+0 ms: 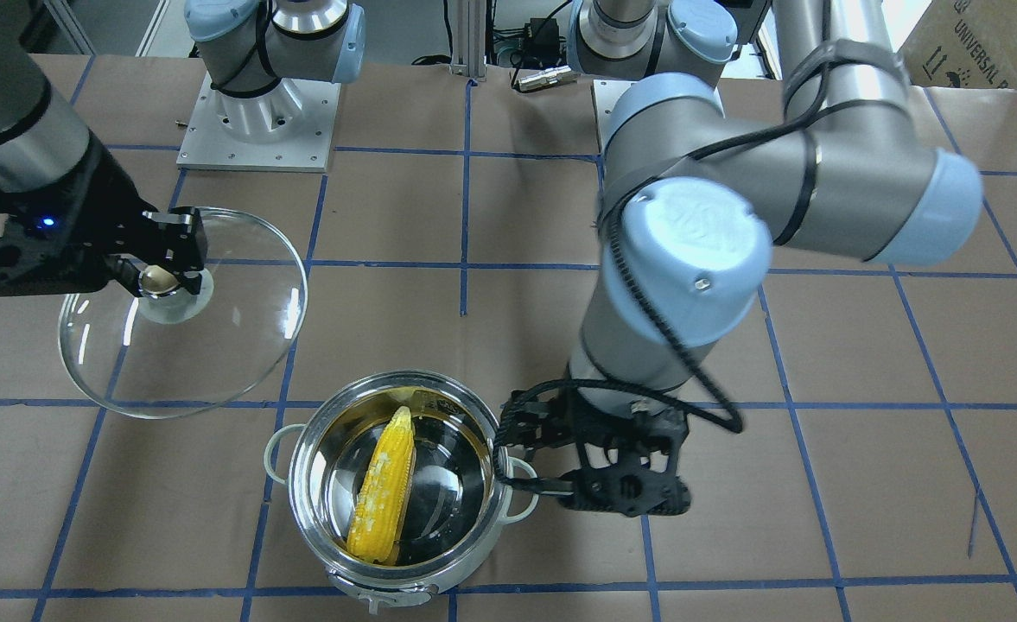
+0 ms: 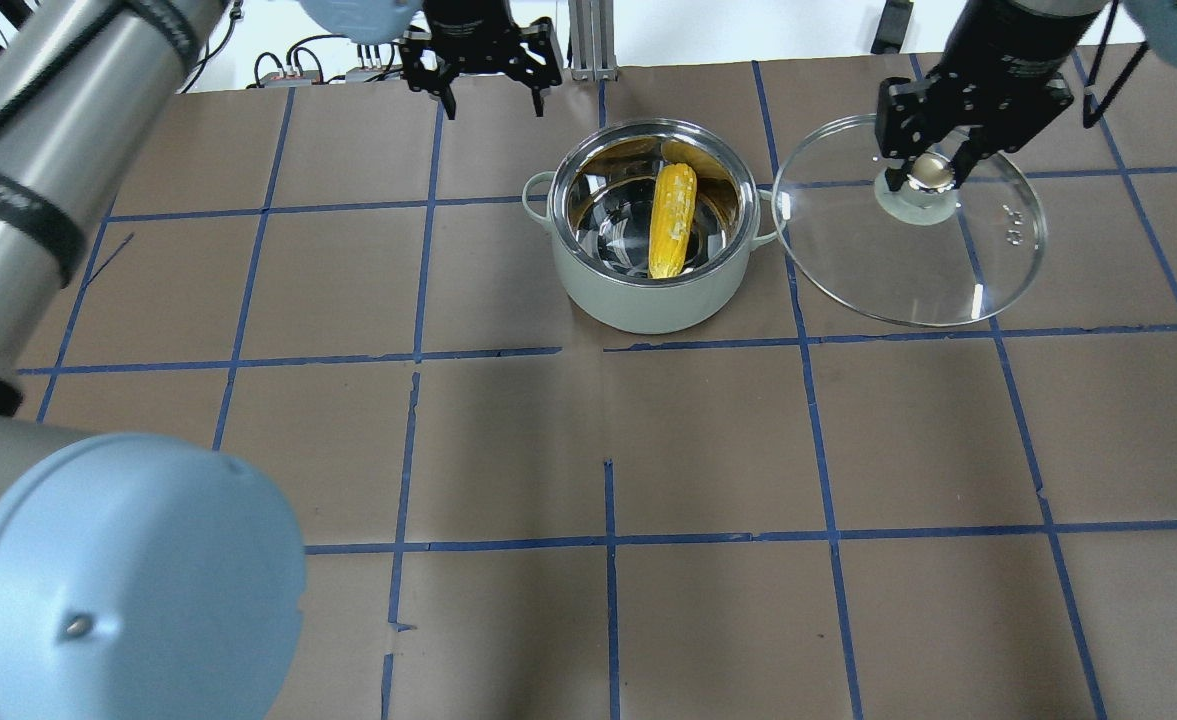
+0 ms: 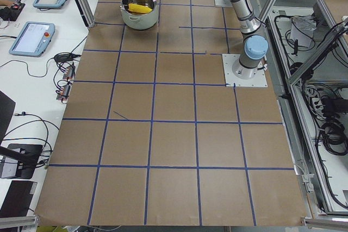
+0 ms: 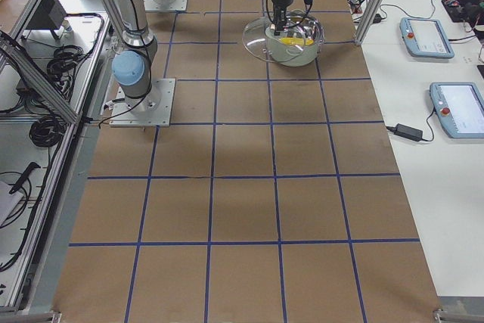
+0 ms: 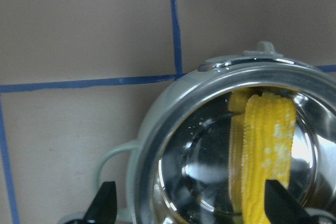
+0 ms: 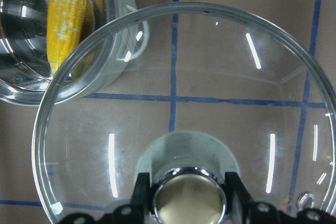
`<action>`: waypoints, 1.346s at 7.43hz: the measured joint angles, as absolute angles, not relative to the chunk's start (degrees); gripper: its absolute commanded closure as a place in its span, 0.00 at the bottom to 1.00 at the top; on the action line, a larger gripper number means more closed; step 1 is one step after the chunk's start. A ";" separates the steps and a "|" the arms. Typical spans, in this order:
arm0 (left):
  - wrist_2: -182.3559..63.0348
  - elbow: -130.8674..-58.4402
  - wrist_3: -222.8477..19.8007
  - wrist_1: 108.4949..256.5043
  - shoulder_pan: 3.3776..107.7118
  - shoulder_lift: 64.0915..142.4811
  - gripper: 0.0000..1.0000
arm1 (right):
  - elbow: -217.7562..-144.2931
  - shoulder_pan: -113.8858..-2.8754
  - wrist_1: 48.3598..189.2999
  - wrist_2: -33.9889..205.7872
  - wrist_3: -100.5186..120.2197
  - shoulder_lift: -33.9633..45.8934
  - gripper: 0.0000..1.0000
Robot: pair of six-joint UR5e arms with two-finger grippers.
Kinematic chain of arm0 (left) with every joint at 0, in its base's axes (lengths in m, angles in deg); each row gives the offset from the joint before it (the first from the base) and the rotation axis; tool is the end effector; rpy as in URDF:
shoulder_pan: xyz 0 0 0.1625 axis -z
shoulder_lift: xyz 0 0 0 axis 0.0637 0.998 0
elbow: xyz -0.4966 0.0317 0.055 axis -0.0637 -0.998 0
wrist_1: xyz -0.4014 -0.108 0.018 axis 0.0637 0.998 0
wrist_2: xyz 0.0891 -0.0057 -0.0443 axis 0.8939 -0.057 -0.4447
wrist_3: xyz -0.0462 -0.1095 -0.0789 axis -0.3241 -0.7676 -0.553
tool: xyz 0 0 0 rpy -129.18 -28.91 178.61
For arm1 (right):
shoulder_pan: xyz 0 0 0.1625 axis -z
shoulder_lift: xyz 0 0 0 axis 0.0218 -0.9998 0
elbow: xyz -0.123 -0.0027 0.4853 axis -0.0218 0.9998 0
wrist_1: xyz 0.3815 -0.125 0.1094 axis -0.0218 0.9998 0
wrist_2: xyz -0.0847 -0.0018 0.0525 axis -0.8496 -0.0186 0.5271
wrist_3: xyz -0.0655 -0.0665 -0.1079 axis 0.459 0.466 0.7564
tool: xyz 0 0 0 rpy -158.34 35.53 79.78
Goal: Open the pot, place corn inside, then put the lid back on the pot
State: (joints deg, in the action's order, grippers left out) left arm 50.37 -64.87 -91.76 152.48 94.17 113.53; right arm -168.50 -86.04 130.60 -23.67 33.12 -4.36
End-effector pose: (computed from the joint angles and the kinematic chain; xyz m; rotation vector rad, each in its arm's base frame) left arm -0.2378 -0.7239 0.4521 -0.0784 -3.1085 0.0685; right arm 0.1145 -0.5813 0.5086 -0.1077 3.0769 0.0387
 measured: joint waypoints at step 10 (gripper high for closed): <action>53.23 -93.17 -80.46 157.07 82.55 81.60 0.00 | -142.38 -102.68 131.82 -22.44 30.22 24.56 0.71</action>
State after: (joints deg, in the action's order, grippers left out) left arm 53.23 -93.17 -80.46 157.07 82.55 81.60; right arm -142.38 -102.68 131.82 -22.44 30.22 24.56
